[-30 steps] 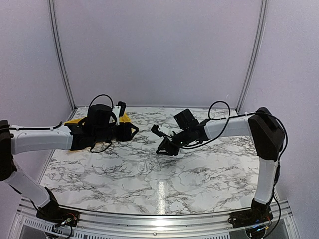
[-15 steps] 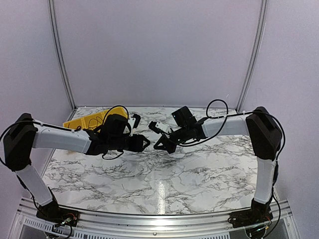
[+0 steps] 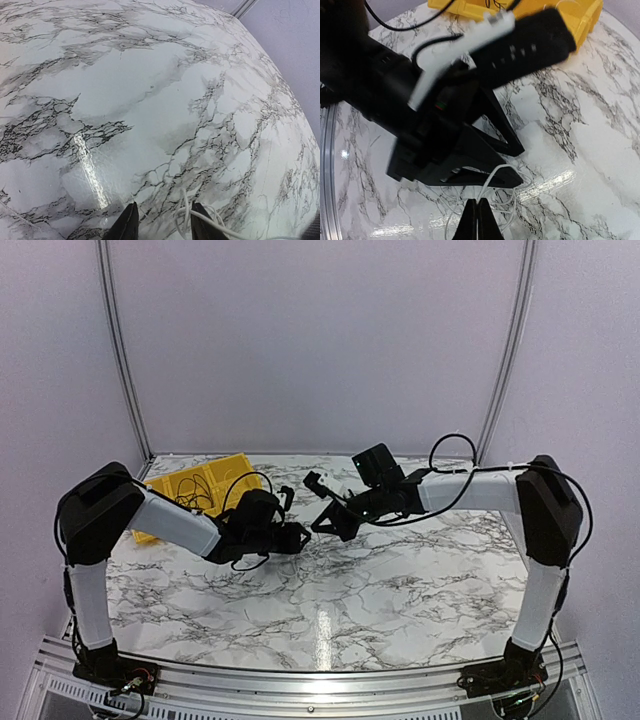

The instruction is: Untangle the cables

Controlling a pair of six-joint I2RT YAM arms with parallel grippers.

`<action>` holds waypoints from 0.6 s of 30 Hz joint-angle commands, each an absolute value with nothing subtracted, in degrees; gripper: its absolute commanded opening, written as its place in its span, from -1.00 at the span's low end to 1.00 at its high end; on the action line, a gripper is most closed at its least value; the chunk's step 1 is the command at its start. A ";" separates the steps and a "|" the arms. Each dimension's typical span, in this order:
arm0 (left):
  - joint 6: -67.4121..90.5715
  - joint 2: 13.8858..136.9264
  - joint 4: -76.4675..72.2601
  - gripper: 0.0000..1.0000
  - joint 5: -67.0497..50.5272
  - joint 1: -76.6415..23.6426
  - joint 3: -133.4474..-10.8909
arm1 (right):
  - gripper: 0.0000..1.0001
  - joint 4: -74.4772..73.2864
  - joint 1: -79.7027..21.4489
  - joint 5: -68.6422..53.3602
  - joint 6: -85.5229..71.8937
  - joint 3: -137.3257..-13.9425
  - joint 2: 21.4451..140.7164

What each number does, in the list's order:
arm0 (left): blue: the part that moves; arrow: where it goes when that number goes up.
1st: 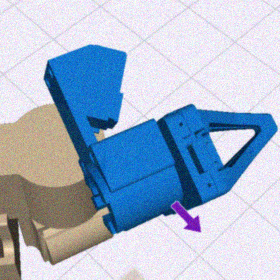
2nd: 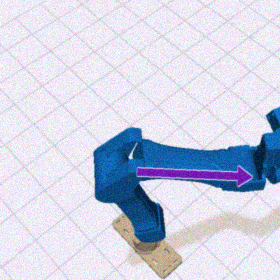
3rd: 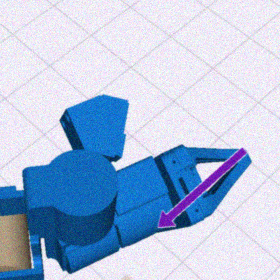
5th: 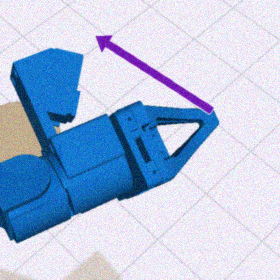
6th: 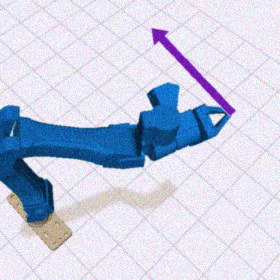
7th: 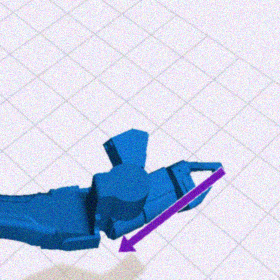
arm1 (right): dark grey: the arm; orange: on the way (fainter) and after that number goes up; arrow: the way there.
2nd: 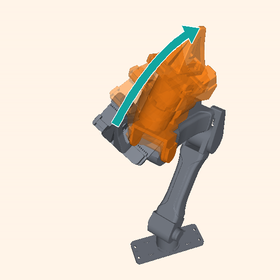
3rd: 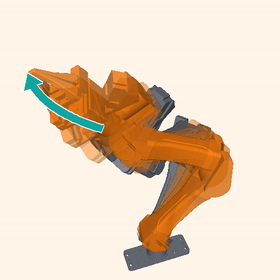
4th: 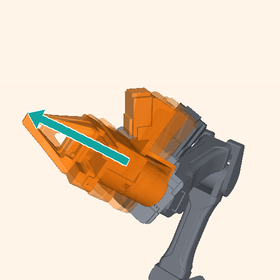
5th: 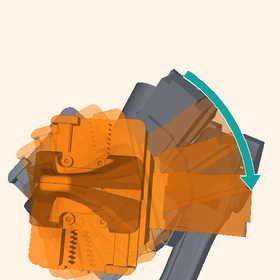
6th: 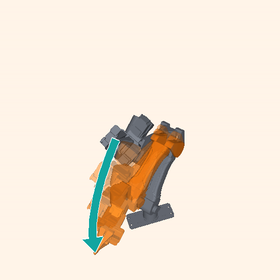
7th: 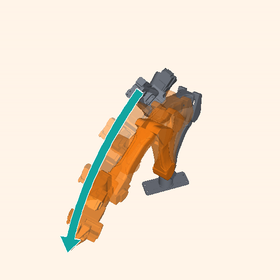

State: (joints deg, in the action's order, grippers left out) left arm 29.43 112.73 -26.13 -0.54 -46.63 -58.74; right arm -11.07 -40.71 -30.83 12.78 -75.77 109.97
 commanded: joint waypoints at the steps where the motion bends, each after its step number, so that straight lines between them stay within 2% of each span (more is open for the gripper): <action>1: 31.29 116.61 -31.52 -0.24 1.90 -47.11 -59.47 | -1.00 -8.41 -41.27 -33.36 9.26 -76.27 104.66; 6: 31.47 118.75 -31.50 -0.25 1.34 -47.29 -60.48 | -1.00 -9.24 -41.23 -34.81 7.85 -78.69 102.63; 9: 31.92 119.23 -31.49 -0.28 1.23 -47.34 -60.02 | -1.00 -11.19 -41.23 -35.93 7.80 -84.42 100.91; 14: 32.56 120.18 -31.47 -0.34 1.00 -47.32 -59.18 | -1.00 -15.55 -41.17 -36.21 6.49 -100.37 100.03; 18: 32.98 120.66 -31.54 -0.40 0.81 -47.44 -58.57 | -1.00 -20.28 -40.89 -36.19 1.31 -120.79 103.79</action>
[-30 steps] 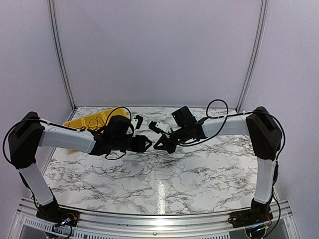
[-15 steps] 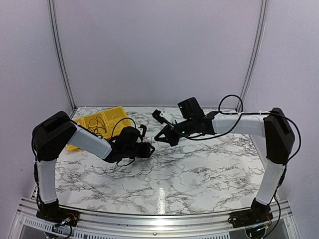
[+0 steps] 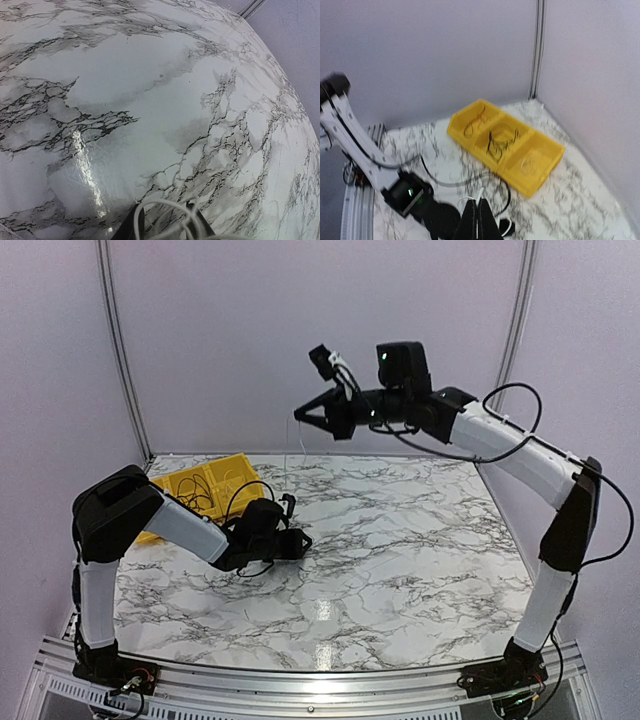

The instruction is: Untangle the cables

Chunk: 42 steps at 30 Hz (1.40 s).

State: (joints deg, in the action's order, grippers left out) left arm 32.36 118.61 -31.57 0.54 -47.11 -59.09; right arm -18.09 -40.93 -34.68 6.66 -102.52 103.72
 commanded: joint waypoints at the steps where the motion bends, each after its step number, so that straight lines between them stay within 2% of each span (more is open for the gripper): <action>1: 33.03 120.69 -31.47 -0.42 0.73 -47.38 -58.47 | -1.00 -21.05 -40.70 -36.21 -0.35 -126.17 105.32; 3: 33.05 120.77 -31.49 -0.43 0.43 -47.49 -58.21 | -1.00 -21.48 -40.08 -36.26 -3.77 -135.21 107.76; 5: 32.92 120.93 -31.51 -0.44 0.18 -47.52 -58.06 | -1.00 -20.14 -40.01 -35.74 -4.06 -137.59 107.90; 11: 31.80 118.35 -31.52 -0.41 0.18 -47.69 -57.00 | -1.00 -17.88 -39.62 -35.05 -1.68 -126.56 103.55; 15: 28.87 110.71 -31.75 -0.17 1.19 -47.58 -54.84 | -1.00 -17.93 -38.72 -34.85 0.96 -118.96 101.24; 21: 28.09 98.87 -31.07 0.02 2.67 -47.57 -50.83 | -1.00 -18.00 -37.10 -34.95 5.36 -109.34 98.24; 26: 27.27 90.34 -22.93 0.12 8.88 -47.02 -49.40 | -1.00 -18.19 -37.01 -33.90 9.79 -102.32 95.92; 32: 21.25 83.58 -12.24 0.15 8.88 -46.15 -51.17 | -1.00 -18.59 -36.92 -32.93 12.06 -98.63 94.72; 37: 11.63 81.84 -3.39 0.17 7.70 -45.84 -58.17 | -1.00 -19.41 -36.96 -33.73 13.43 -96.99 94.27; 42: 10.54 83.26 5.38 0.19 3.30 -44.41 -64.74 | -1.00 -19.47 -37.14 -34.10 13.78 -95.28 93.42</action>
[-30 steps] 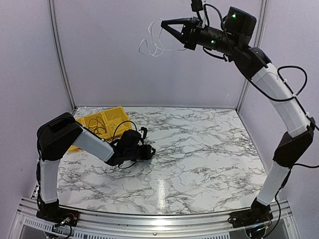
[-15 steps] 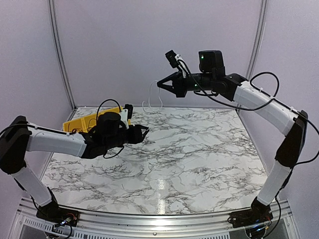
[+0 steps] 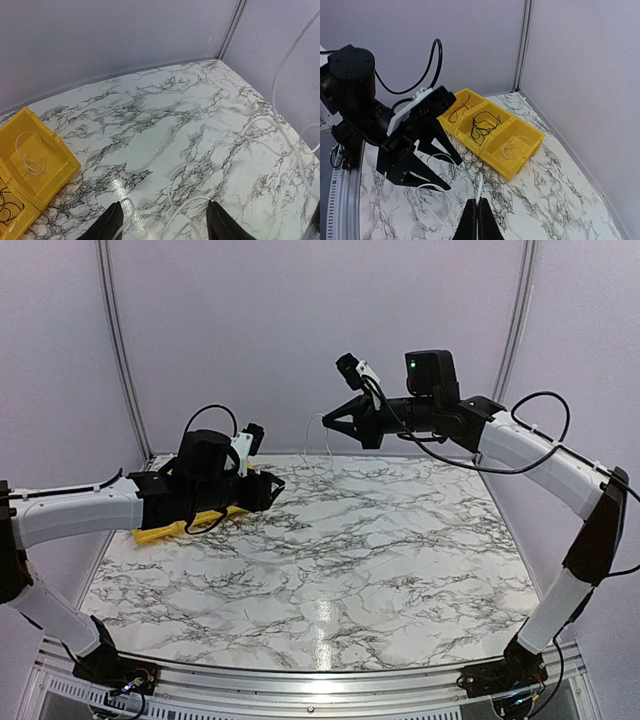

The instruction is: Untangle the cables

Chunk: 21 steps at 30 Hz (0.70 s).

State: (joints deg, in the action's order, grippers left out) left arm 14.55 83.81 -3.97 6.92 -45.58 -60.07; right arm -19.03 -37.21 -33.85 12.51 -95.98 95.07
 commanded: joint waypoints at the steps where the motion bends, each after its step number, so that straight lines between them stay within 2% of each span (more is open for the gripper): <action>1: 10.82 83.16 5.96 0.18 2.17 -44.41 -64.31 | -1.00 -19.43 -37.17 -34.02 13.87 -95.05 93.24; 5: 16.06 83.17 7.11 0.24 -1.72 -43.96 -56.62 | -1.00 -19.47 -37.18 -33.60 14.17 -94.57 92.44; 9: 20.62 90.11 28.63 0.34 -3.51 -43.82 -65.58 | -1.00 -20.03 -37.12 -32.87 14.88 -94.25 91.73; 10: 20.81 90.38 31.51 0.42 -3.87 -43.69 -65.85 | -1.00 -20.04 -37.09 -32.72 15.02 -93.76 91.56; 15: 21.04 89.33 34.72 0.56 -8.59 -42.39 -64.96 | -1.00 -19.75 -37.65 -33.05 15.07 -92.77 91.58; 21: 19.04 85.99 36.58 0.57 -2.07 -42.11 -64.07 | -1.00 -20.21 -37.94 -31.59 16.58 -90.78 91.65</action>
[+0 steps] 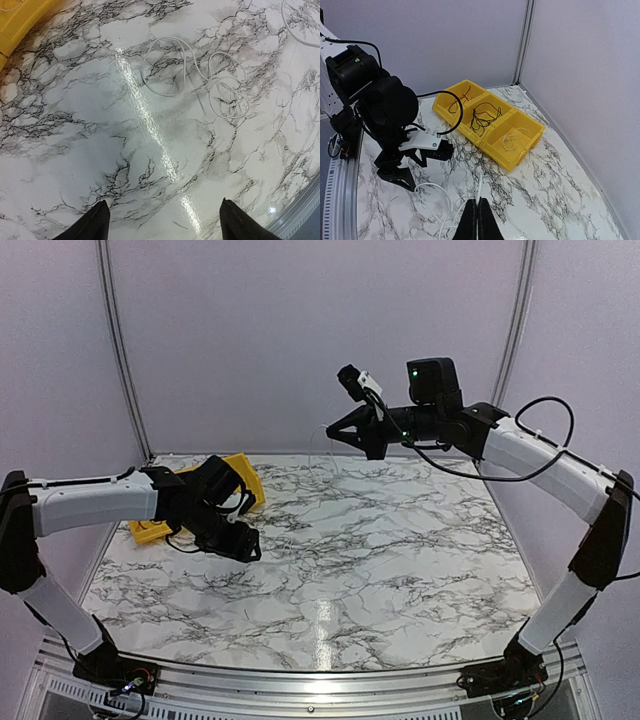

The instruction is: Untangle the cables

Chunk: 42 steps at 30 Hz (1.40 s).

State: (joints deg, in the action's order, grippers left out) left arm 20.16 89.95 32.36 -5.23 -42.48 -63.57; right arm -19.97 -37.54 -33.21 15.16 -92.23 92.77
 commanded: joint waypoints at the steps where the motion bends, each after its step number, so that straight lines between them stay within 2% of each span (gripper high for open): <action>1: 18.88 85.54 36.57 0.57 -0.91 -42.02 -63.89 | -1.00 -20.21 -37.83 -31.10 16.64 -89.91 91.44; 10: 16.66 88.29 29.05 0.45 2.51 -40.98 -65.18 | -1.00 -20.74 -36.73 -30.65 17.75 -80.70 87.19; 23: 12.59 112.73 22.78 0.18 -2.51 -39.17 -80.73 | -1.00 -23.10 -36.90 -29.07 22.64 -65.44 80.12; 28: 9.00 119.30 22.76 0.03 -3.33 -38.69 -84.68 | -0.58 -23.20 -36.85 -27.27 23.56 -64.23 79.20; 33: 7.42 120.13 22.81 -0.52 -4.65 -38.32 -85.15 | -0.36 -23.07 -36.78 -25.78 24.42 -65.13 79.72; 39: 5.49 106.79 15.60 -0.75 -3.92 -38.50 -79.43 | -0.10 -22.33 -36.82 -26.61 23.93 -67.63 82.08; 42: 4.56 99.10 10.06 -0.90 -5.63 -38.50 -75.60 | -0.07 -21.42 -36.87 -28.50 22.18 -69.82 83.99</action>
State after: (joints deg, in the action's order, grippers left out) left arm 6.87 110.80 19.09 -3.79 -38.57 -78.19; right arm -23.31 -37.04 -26.70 23.86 -65.28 81.82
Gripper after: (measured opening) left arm 0.089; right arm 0.460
